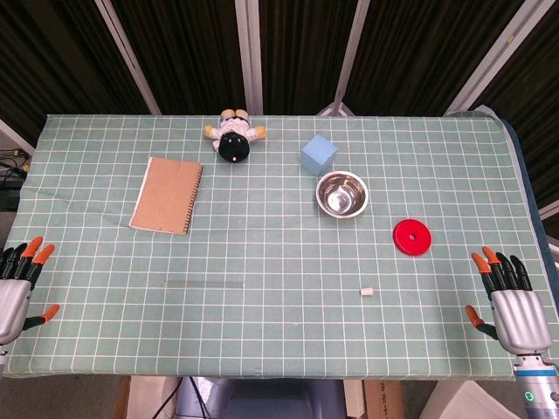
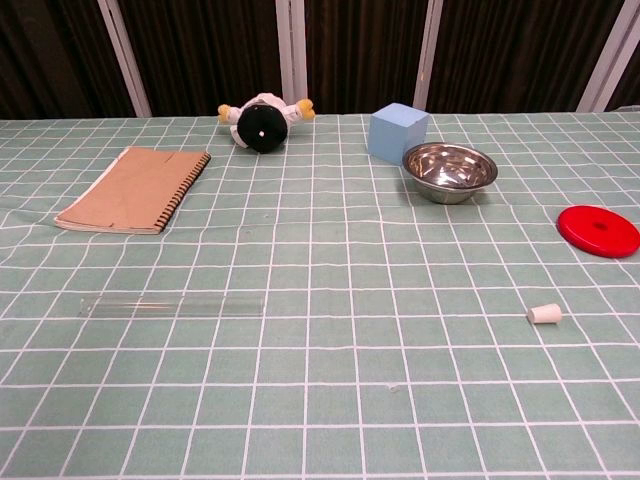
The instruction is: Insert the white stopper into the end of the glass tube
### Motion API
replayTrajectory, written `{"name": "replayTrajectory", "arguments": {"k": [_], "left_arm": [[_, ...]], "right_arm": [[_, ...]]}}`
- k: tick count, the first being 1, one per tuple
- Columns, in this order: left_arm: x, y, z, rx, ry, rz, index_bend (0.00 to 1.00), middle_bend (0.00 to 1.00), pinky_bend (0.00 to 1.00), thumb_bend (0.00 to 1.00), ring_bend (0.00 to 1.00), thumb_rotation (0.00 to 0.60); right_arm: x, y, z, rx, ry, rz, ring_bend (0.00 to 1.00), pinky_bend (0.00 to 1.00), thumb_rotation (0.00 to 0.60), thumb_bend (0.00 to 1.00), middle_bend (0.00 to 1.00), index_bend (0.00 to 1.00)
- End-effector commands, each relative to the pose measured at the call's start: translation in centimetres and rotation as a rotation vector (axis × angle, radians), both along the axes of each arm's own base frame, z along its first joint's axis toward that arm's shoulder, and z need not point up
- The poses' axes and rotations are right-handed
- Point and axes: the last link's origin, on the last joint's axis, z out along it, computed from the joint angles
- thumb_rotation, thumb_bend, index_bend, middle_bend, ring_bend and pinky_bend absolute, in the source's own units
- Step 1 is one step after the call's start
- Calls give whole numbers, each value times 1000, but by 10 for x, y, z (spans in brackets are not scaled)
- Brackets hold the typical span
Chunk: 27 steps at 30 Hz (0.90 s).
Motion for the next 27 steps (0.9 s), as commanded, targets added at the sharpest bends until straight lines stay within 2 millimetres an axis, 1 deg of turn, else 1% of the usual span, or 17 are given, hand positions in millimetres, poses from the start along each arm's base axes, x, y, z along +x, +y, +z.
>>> {"name": "replayTrajectory", "arguments": {"k": [1,9,18,22,24,27], "left_arm": [[0,0,0,-1,-3,2,0,0,0,90,0,600],[1,0,-1,-11,2,6,0,0,0,91,0,600],[3,3,-7,-37,9,9,0,0,0,91,0,600],[12,7,-9,-39,-1,-2,10,0,0,91,0,600],[17,10,-11,-44,-2,-12,32,1,0,92,0,600],[26,15,-14,-54,-3,-25,78,29,10,119,0,600]], "right_arm": [[0,0,0,0,0,0,0,0,600,319,0,0],[-1,1,1,8,-11,-12,0,0,600,320,0,0],[-1,0,1,10,-16,-13,0,0,600,320,0,0],[-2,0,1,14,-24,-15,0,0,600,320,0,0],[-2,1,2,14,-25,-12,0,0,600,320,0,0],[-1,1,1,19,-27,-10,0,0,600,320,0,0]]}}
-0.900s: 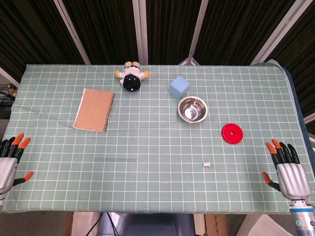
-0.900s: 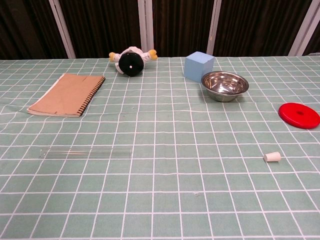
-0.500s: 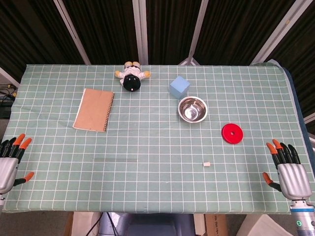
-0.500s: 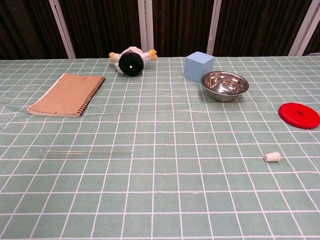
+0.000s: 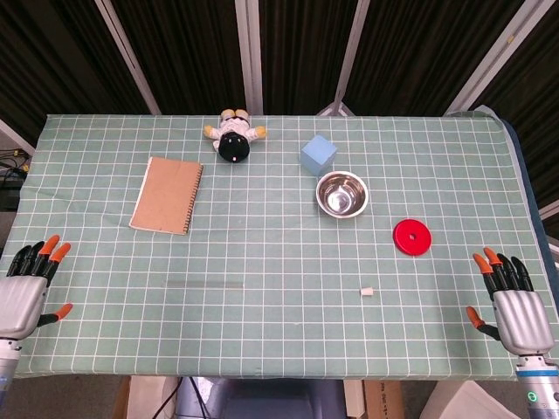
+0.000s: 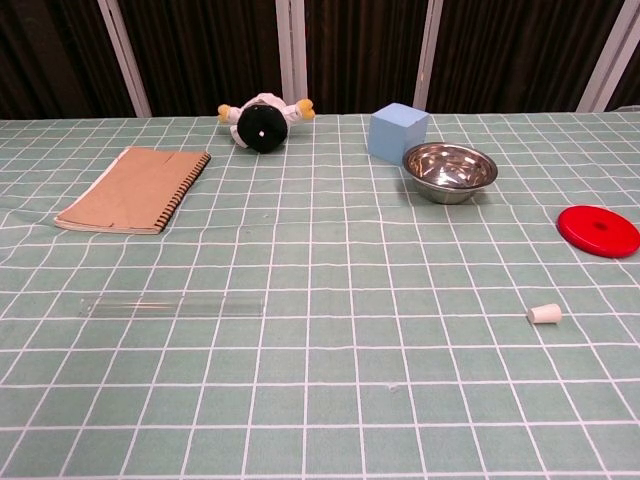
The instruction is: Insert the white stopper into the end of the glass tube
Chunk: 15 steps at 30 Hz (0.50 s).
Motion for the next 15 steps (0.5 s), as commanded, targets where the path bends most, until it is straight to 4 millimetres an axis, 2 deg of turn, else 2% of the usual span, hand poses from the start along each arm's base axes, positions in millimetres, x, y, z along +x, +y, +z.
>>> {"name": "replayTrajectory", "arguments": {"k": [1,6,10,15], "left_arm": [[11,7,-4,-10,-7,-14,101,47,15,128,0,600],[34,23,-15,-40,-35,-18,190,157,71,175,2,600],[57,38,-31,-79,-43,-28,258,238,98,201,38,600],[78,51,-56,-121,-22,-30,313,260,98,216,39,600]], "right_arm": [[0,0,-1,5,-2,0,0,0,600,320,0,0],[0,0,-1,9,-7,-1,0,0,600,320,0,0],[0,0,-1,13,-11,-2,0,0,600,320,0,0],[0,0,-2,17,-14,-3,0,0,600,320,0,0]]}}
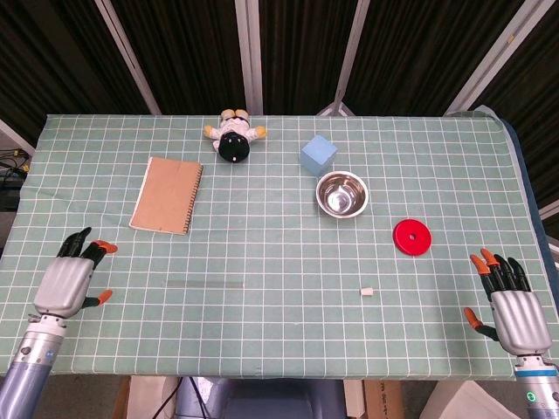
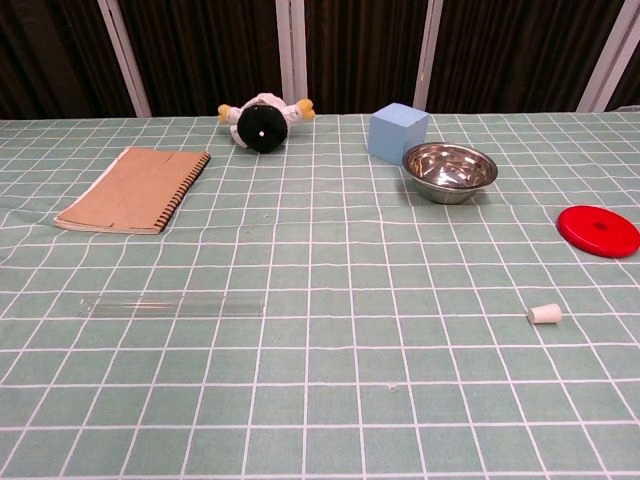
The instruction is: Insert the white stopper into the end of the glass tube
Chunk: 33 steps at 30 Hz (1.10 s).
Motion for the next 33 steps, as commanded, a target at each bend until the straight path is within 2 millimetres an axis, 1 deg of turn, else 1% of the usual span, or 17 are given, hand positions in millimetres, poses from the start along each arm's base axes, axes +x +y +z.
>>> {"name": "replayTrajectory", "arguments": {"k": [1,5,9,13,16,23,28,33], "left_arm": [[23,13,-24,-42,2,-8,320,263,98,217,39,600],[36,20,-45,-69,21,3,356,290,98,217,46,600],[48,24,-64,-94,38,15,356,323,105,216,61,600],[62,26,-84,-116,55,20,351,360,119,244,83,600],[70,27,-97,-132,66,21,365,373,121,264,85,600],[85,30,-121,-145,88,22,406,398,121,310,102,600],[91,32,-131,-143,105,27,416,405,121,333,102,600],[93,33,-139,-154,122,51,430,407,121,335,102,600]], "right_arm": [[0,0,0,2,-3,-1,0,0,600,320,0,0],[0,0,0,6,-7,-2,0,0,600,320,0,0],[1,0,-1,12,-9,1,0,0,600,320,0,0],[0,0,-1,18,-10,-1,0,0,600,320,0,0],[0,0,-1,20,-14,-3,0,0,600,321,0,0],[1,0,-1,26,-24,-2,0,0,600,320,0,0],[1,-1,-1,29,-36,-4,0,0,600,320,0,0],[1,-1,-1,32,-44,-3,0,0,600,320,0,0]]}}
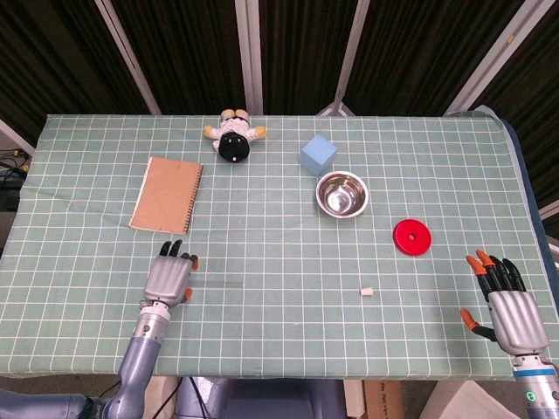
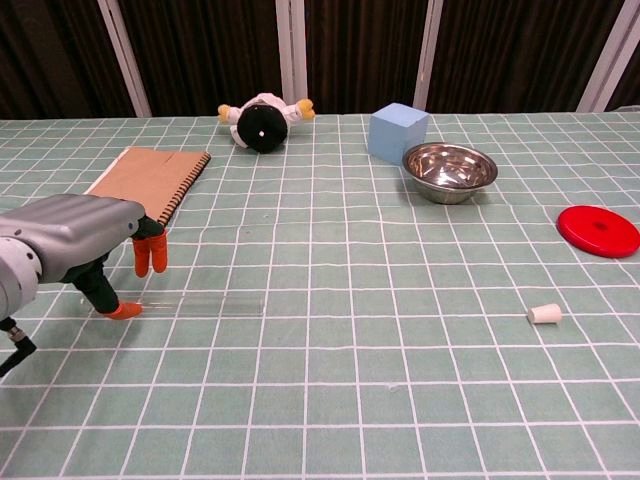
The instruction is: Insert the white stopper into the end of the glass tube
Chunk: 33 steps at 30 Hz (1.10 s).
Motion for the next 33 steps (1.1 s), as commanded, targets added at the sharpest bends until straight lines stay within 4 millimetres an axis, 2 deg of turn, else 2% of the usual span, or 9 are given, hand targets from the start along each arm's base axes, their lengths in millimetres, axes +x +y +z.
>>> {"name": "replayTrajectory", "arguments": {"k": [1,9,27,33], "left_arm": [[2,0,-5,-8,10,15,434,408,121,335,102,600],[5,0,-13,-19,30,25,460,421,121,362,103,600],[6,3,-16,-34,39,68,472,428,121,381,107,600],[8,3,-18,-37,40,64,491,451,121,421,115,600]], "right_arm": [[0,0,0,1,-3,0,0,0,600,320,0,0],[0,0,0,3,-11,-3,0,0,600,320,0,0],[0,0,0,3,-21,-7,0,0,600,320,0,0],[0,0,0,4,-26,-11,0,0,600,320,0,0]]}}
